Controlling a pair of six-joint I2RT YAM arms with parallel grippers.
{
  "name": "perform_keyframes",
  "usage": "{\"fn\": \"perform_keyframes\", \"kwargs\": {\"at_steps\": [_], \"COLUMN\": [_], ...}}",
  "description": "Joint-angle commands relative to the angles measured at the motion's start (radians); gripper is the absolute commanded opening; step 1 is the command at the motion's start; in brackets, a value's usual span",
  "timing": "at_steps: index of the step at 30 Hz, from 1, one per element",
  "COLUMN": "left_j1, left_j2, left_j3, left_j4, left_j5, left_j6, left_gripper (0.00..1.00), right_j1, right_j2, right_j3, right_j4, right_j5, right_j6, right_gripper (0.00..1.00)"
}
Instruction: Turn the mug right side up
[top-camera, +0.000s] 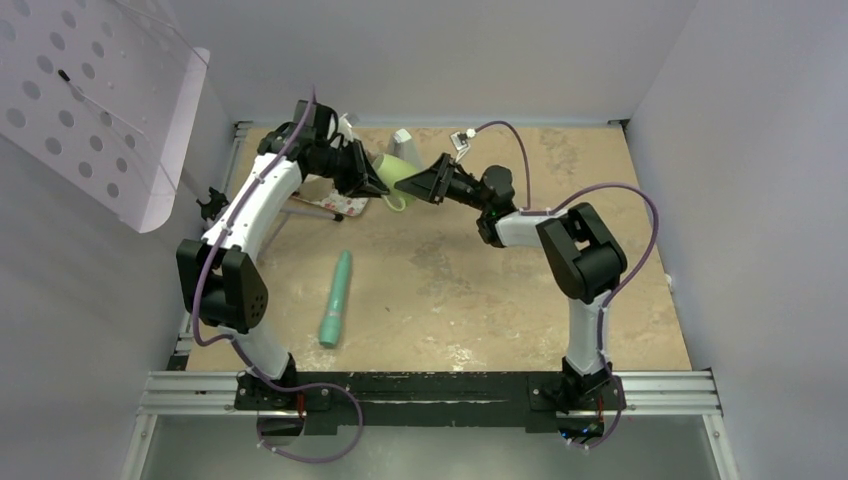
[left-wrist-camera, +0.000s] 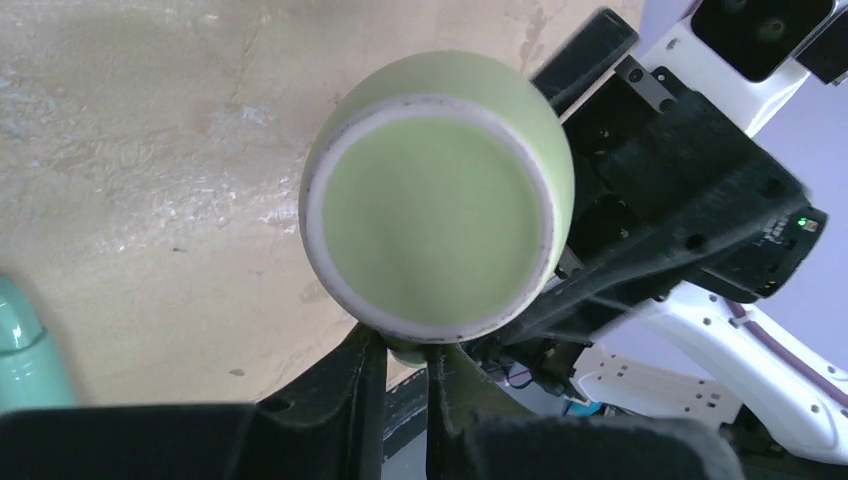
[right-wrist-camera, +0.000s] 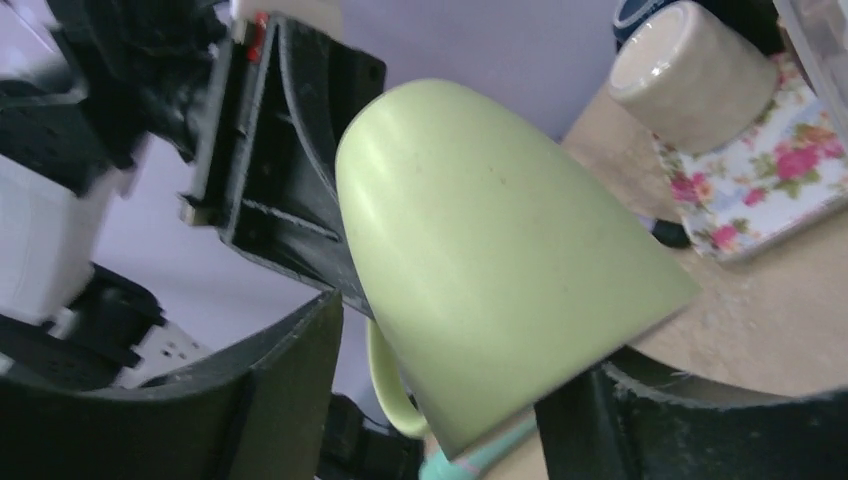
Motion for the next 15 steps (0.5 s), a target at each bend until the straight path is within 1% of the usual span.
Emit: {"fn": "perform_keyframes", "kwargs": {"at_steps": [1,2,3,4,5,6,7,8,9,10,11,12,13,15], "left_j1": [-0.017,-0.017,-0.015,-0.015,-0.015,-0.014,-0.014,-0.013,-0.014,-0.014,-0.014,-0.014,-0.014,-0.014], "left_j2": [-0.036,-0.04,-0.044,-0.049,-0.052,-0.053,-0.052,-0.052,-0.053,-0.056,-0.058,-0.059,-0.059,-0.059], "left_j3": [-0.03,-0.035,-0.039,-0.041,-0.035,-0.023,-0.008,0.004,0.019,0.031,0.039,0.046,0.052,0.058], "left_j4": [0.09,0.088,0.084,0.072,0.053,0.022,-0.007,-0.031,-0.053,-0.067,-0.077,-0.079,-0.084,-0.085], "left_j5": [0.096,0.096,0.092,0.077,0.049,0.005,-0.04,-0.082,-0.125,-0.175,-0.207,-0.241,-0.274,-0.341], "left_j6": [-0.044,-0.034,-0.019,0.001,0.024,0.055,0.088,0.13,0.169,0.208,0.25,0.287,0.326,0.396], "left_gripper": [0.0,0.0,0.0,0.0,0.03,0.17,0.37,0.5,0.61,0.69,0.74,0.75,0.76,0.76], "right_j1": [0.026,0.024,0.017,0.007,-0.009,-0.023,-0.038,-0.055,-0.073,-0.088,-0.104,-0.119,-0.132,-0.164], "right_j2": [0.025,0.016,-0.004,-0.027,-0.06,-0.102,-0.153,-0.209,-0.273,-0.34,-0.41,-0.484,-0.523,-0.563], "right_j3": [0.106,0.093,0.072,0.047,0.019,-0.01,-0.04,-0.067,-0.091,-0.103,-0.093,-0.064,-0.022,0.069], "right_j4": [0.213,0.238,0.25,0.245,0.223,0.178,0.111,0.019,-0.108,-0.314,-0.499,-0.71,-0.915,-1.259], "right_j5": [-0.049,-0.044,-0.03,-0.021,-0.014,-0.005,0.009,0.026,0.055,0.094,0.143,0.235,0.32,0.493], "right_j6": [0.114,0.121,0.12,0.112,0.095,0.068,0.025,-0.034,-0.107,-0.196,-0.305,-0.418,-0.522,-0.692], "right_gripper": [0.47,0.29,0.14,0.02,0.0,0.0,0.0,0.0,0.0,0.0,0.0,0.0,0.0,0.0]}}
